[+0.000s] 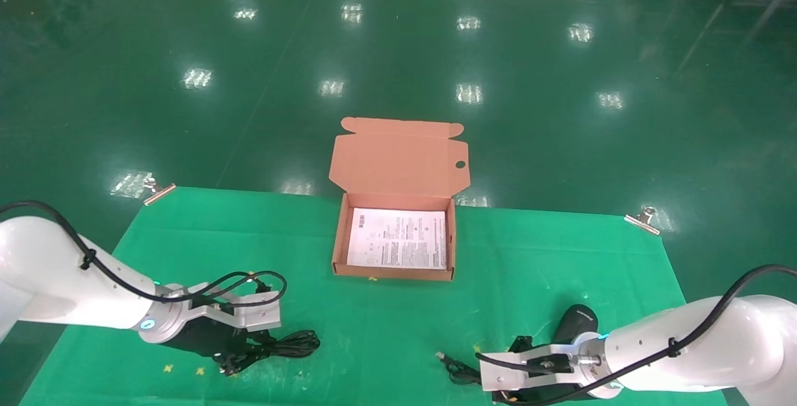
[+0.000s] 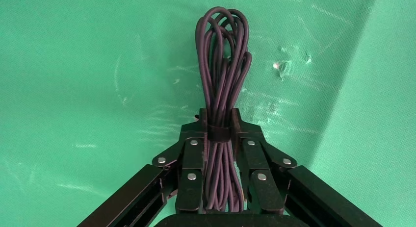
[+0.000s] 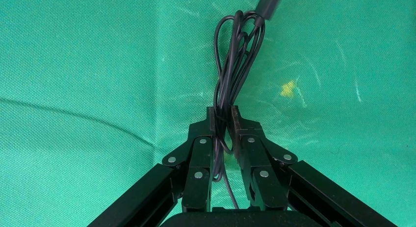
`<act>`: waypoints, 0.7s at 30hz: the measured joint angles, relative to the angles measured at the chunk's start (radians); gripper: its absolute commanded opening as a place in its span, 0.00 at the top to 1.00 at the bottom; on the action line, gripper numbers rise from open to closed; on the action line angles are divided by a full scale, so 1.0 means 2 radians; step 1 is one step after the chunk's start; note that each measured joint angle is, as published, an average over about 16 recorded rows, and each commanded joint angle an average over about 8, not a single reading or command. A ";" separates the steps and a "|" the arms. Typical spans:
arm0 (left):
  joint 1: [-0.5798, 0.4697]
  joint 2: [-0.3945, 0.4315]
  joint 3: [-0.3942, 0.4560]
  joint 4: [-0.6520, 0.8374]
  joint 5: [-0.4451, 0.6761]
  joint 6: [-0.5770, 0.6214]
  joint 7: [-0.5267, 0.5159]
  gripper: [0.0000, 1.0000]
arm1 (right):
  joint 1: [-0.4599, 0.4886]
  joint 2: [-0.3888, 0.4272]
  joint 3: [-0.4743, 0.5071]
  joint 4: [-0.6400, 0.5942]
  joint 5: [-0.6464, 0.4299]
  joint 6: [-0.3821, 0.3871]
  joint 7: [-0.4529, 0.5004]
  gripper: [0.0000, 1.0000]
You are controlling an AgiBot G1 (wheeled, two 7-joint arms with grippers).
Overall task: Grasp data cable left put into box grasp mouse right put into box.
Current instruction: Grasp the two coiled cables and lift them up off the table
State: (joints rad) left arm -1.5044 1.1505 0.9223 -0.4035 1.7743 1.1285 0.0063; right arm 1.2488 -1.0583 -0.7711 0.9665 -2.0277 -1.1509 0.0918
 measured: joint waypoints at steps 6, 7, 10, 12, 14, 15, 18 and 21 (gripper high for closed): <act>-0.002 -0.004 0.000 -0.006 0.000 0.005 0.003 1.00 | 0.002 0.007 0.004 0.004 0.004 -0.003 0.002 1.00; -0.004 -0.005 0.000 -0.008 0.000 0.006 0.004 1.00 | 0.002 0.010 0.005 0.006 0.006 -0.004 0.003 1.00; -0.009 -0.011 0.000 -0.020 0.000 0.012 0.005 1.00 | 0.006 0.023 0.012 0.015 0.011 -0.006 0.006 1.00; -0.016 -0.017 -0.001 -0.033 0.001 0.017 0.004 1.00 | 0.011 0.035 0.019 0.022 0.015 -0.006 0.010 1.00; -0.025 -0.023 -0.001 -0.049 0.004 0.021 0.001 1.00 | 0.018 0.048 0.027 0.031 0.020 -0.005 0.015 1.00; -0.030 -0.026 -0.001 -0.059 0.006 0.022 -0.001 1.00 | 0.022 0.054 0.032 0.036 0.022 -0.004 0.017 1.00; -0.047 -0.035 0.000 -0.095 0.015 0.026 -0.012 1.00 | 0.038 0.073 0.048 0.050 0.030 0.002 0.023 1.00; -0.065 -0.042 0.001 -0.134 0.030 0.024 -0.027 1.00 | 0.059 0.085 0.065 0.061 0.038 0.012 0.029 1.00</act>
State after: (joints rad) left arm -1.6353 1.0662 0.9249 -0.6713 1.8334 1.1773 -0.0472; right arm 1.3675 -0.8887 -0.6408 1.0894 -1.9519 -1.1264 0.1500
